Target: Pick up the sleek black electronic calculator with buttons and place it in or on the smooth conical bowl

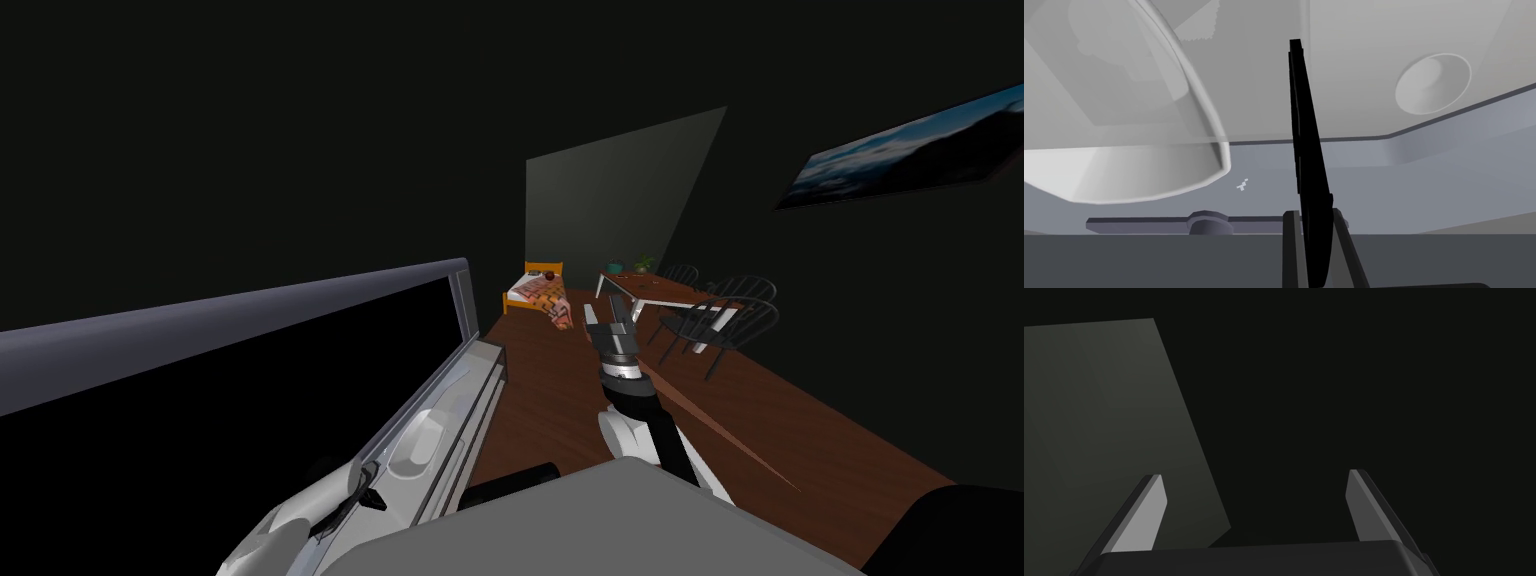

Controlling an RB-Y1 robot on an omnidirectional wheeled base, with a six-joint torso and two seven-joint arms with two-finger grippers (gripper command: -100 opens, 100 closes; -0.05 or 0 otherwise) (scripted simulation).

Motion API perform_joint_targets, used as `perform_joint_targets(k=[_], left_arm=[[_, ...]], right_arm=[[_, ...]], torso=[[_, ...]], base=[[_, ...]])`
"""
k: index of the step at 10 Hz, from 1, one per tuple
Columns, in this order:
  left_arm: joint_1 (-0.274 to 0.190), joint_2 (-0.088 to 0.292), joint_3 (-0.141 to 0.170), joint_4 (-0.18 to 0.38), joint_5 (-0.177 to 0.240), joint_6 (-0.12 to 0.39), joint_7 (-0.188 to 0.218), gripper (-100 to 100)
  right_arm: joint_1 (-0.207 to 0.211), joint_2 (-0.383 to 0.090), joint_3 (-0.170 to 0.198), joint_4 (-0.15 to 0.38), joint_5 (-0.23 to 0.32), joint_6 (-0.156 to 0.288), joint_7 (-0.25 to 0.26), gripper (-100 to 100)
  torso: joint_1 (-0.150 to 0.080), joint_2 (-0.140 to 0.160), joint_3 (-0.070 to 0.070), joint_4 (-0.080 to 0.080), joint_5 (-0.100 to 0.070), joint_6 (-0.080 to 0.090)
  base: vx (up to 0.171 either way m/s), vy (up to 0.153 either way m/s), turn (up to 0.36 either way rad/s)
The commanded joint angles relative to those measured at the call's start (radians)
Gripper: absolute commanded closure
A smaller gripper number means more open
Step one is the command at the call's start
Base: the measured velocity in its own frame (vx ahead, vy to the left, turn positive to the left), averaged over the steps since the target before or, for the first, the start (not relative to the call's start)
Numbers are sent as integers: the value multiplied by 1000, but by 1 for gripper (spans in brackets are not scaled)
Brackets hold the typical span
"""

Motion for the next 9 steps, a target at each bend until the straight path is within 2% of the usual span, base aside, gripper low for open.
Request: perform_joint_targets(k=[1, 2, 3, 4, 5, 6, 7, 8, 9], left_arm=[[-8, 5, -30, 15, 3, -6, 12, 100], [-23, 22, -69, 25, 21, -3, 60, 100], [-23, 22, -98, 25, 21, -3, 67, 100], [-39, 39, -129, 35, 39, -1, 104, 100], [-39, 39, -159, 35, 39, -1, 123, 100], [-39, 39, -180, 35, 39, -1, 123, 100], [-54, 56, -214, 45, 57, 2, 168, 100], [-54, 56, -244, 45, 57, 2, 178, 100], [-54, 56, -255, 45, 57, 2, 178, 100]], right_arm=[[0, 0, 0, 0, 0, 0, 0, 0], [0, 0, 0, 0, 0, 0, 0, 0], [0, 0, 0, 0, 0, 0, 0, 0], [0, 0, 0, 0, 0, 0, 0, 0], [0, 0, 0, 0, 0, 0, 0, 0], [0, 0, 0, 0, 0, 0, 0, 0], [0, 0, 0, 0, 0, 0, 0, 0], [0, 0, 0, 0, 0, 0, 0, 0], [0, 0, 0, 0, 0, 0, 0, 0]], torso=[[0, 0, 0, 0, 0, 0], [0, -1, -1, 0, 0, 0], [0, 0, 0, 0, -1, 0], [0, 0, 0, 0, 0, 0], [0, 1, 0, 0, -2, -2], [1, 1, 0, 0, -2, -2], [0, 0, 0, -1, -1, -1], [0, 0, 0, 0, -2, -2], [1, 1, 0, -1, -2, -2]], base=[[-14, 6, 9], [-31, 11, 42], [-30, 14, 22], [-45, 16, 60], [-43, 20, 37], [-21, 14, -8], [-34, 13, 42], [-38, 13, 26], [-18, 9, 4]])
